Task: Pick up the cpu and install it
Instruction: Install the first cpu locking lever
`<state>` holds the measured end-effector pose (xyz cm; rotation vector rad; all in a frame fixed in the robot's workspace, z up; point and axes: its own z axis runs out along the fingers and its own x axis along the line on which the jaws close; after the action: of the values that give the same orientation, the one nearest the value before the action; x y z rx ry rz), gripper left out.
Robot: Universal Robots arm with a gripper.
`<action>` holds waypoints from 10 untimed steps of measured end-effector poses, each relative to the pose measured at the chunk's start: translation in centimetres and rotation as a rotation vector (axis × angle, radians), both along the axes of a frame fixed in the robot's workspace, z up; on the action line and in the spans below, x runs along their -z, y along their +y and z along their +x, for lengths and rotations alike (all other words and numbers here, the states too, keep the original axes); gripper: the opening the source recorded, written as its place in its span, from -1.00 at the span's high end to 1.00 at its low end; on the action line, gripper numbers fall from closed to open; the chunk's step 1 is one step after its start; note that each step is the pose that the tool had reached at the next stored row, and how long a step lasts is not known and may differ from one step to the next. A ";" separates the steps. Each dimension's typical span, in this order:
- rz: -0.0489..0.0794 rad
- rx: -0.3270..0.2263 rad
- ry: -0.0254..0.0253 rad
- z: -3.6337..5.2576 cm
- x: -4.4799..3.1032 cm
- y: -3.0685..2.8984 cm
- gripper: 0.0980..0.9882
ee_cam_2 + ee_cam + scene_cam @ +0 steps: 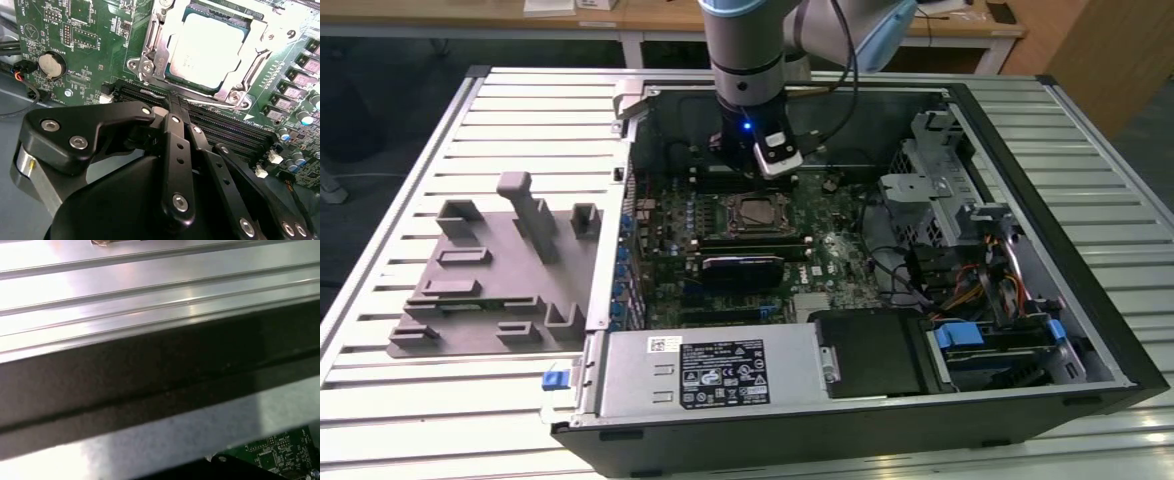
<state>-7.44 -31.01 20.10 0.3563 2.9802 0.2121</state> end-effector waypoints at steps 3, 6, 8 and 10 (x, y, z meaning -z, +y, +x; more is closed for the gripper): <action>0.000 0.000 -0.0007 -0.03 0.02 0.06 0.98; -0.001 0.011 -0.0013 -0.03 0.04 0.10 0.98; -0.001 0.021 -0.0013 -0.03 0.07 0.17 0.98; -0.001 0.029 -0.0014 -0.03 0.11 0.31 0.98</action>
<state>-7.47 -30.70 19.99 0.3982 2.9717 0.2074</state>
